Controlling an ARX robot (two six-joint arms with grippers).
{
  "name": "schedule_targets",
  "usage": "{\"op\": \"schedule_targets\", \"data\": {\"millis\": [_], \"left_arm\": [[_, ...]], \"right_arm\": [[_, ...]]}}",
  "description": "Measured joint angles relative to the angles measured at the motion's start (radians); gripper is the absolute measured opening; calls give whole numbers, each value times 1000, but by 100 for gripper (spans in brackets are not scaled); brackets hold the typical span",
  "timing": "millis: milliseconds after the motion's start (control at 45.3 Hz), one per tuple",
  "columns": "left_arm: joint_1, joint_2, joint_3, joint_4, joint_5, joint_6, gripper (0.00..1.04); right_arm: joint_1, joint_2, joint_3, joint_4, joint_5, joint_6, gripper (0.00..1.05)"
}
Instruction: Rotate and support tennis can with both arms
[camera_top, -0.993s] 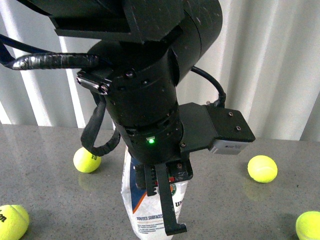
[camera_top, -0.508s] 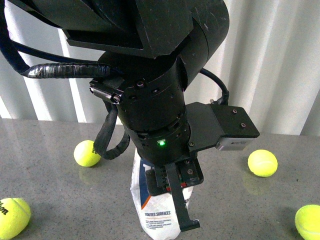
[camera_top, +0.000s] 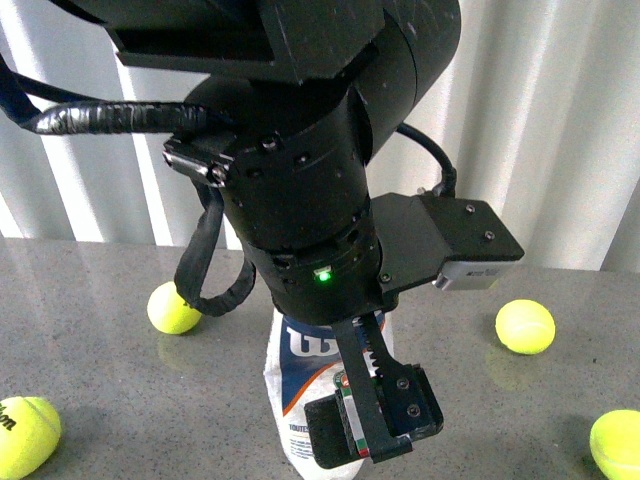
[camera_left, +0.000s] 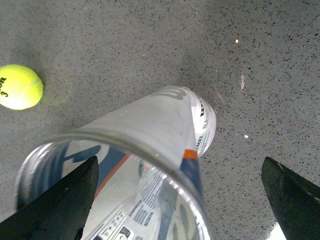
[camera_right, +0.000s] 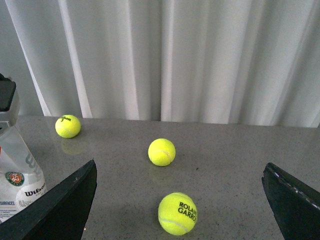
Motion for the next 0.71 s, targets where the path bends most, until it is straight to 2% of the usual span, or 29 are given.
{"op": "schedule_targets", "data": {"millis": [265,375,419,485,508,596,706], "left_arm": [[31,-102,-19,-15,-1,-35,98],[64,-155,-24,-35,53,-114,98],[83,-178,-24,-35,100,-178,98],[116,-220,-37,21,140,-366,98],[122,-232,-45,40,138,-395,98],[145,-279,-70,100,126,-689,98],[150,-286,-77,103,127,-829,98]], "right_arm": [[0,0,0,0,0,0,98],[0,0,0,0,0,0,98],[0,0,0,0,0,0,98],[0,0,0,0,0,0,98],[0,0,0,0,0,0,98],[0,0,0,0,0,0,98],[0,0,0,0,0,0,98]]}}
